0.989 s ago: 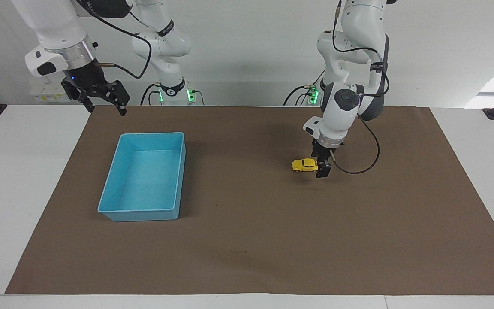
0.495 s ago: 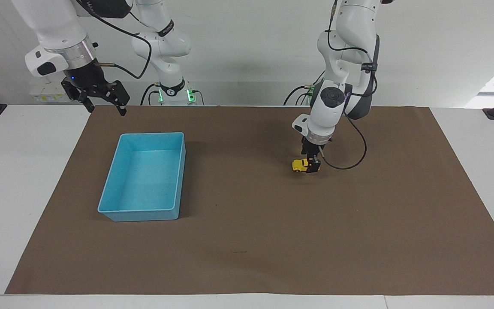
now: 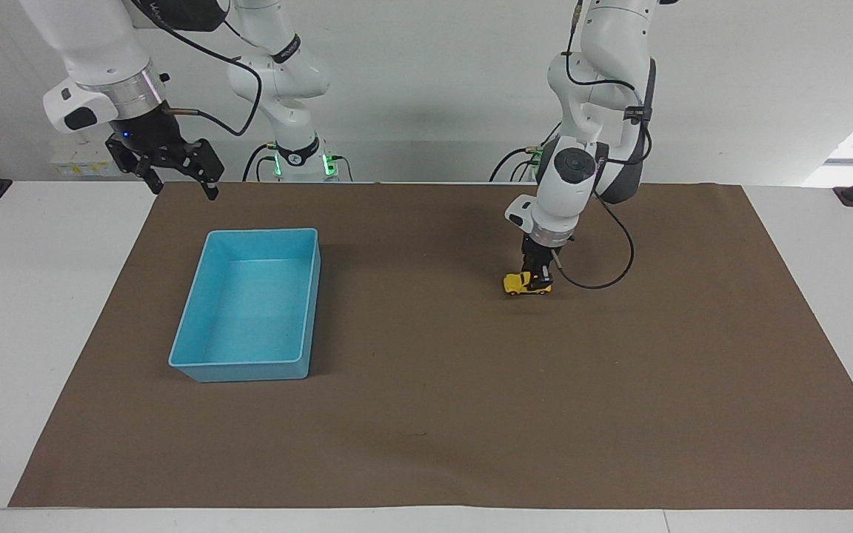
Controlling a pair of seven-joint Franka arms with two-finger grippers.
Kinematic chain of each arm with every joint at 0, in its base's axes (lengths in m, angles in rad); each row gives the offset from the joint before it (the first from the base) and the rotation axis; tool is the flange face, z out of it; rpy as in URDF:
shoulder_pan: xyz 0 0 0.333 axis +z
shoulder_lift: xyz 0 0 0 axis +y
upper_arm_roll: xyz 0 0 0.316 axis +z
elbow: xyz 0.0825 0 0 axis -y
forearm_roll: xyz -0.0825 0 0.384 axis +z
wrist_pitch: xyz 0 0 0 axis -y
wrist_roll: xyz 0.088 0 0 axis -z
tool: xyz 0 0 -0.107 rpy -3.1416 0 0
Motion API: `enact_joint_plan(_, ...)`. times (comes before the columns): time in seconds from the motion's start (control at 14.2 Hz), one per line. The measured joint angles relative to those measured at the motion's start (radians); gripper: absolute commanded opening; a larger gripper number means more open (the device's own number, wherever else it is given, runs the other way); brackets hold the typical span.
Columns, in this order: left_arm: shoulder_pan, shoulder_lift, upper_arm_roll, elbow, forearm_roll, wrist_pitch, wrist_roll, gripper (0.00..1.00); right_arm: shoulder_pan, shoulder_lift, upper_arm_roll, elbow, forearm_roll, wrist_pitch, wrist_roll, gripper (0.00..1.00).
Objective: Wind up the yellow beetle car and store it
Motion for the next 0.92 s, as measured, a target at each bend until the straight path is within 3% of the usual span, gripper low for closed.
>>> enact_joint_plan(0.64, 0.002, -0.002, 0.009, -0.004, 0.000, 0.000, 0.064, 0.00, 0.000, 0.000, 0.000, 0.000, 0.000, 0.000, 0.000, 1.00)
enact_joint_plan(0.92, 0.057, -0.016, 0.016, -0.022, 0.000, -0.003, 0.164, 0.00, 0.000, 0.000, 0.000, 0.000, 0.000, 0.000, 0.000, 1.00)
